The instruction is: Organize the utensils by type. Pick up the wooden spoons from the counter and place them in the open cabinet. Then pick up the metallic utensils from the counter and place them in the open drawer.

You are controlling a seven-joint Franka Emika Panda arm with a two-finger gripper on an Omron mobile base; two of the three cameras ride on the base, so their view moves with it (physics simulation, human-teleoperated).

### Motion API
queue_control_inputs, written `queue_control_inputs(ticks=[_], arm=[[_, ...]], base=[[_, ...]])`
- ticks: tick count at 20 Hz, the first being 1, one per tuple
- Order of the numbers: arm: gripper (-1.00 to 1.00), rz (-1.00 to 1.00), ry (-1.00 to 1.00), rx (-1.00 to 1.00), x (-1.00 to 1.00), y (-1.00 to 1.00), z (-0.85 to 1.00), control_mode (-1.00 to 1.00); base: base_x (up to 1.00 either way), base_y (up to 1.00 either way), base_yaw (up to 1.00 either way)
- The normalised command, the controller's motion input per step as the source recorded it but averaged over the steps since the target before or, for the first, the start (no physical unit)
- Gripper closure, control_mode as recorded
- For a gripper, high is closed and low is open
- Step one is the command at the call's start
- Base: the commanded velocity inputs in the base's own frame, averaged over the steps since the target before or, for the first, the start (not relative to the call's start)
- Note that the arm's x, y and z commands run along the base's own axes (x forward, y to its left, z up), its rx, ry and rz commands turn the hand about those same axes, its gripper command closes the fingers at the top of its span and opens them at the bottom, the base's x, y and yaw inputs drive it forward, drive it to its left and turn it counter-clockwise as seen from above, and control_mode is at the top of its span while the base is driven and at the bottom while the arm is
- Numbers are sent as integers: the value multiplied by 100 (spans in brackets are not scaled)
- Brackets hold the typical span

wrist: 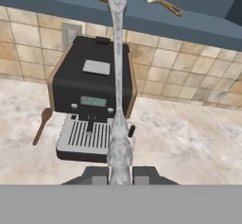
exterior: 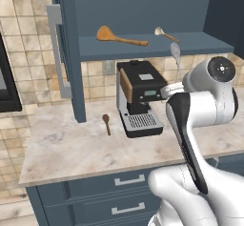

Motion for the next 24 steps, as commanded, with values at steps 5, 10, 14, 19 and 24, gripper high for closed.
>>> queue_control_inputs(ticks=[5, 10, 14, 19, 24], arm=[[100, 0, 1, 0, -8, 0, 1, -100], [100, 0, 0, 0, -18, 0, 0, 100], [100, 0, 0, 0, 0, 0, 0, 100], [100, 0, 0, 0, 0, 0, 0, 100], [100, 0, 0, 0, 0, 0, 0, 100]], base=[[0, 0, 0], [-5, 0, 0], [-26, 1, 1], [-39, 2, 5], [-56, 0, 5]])
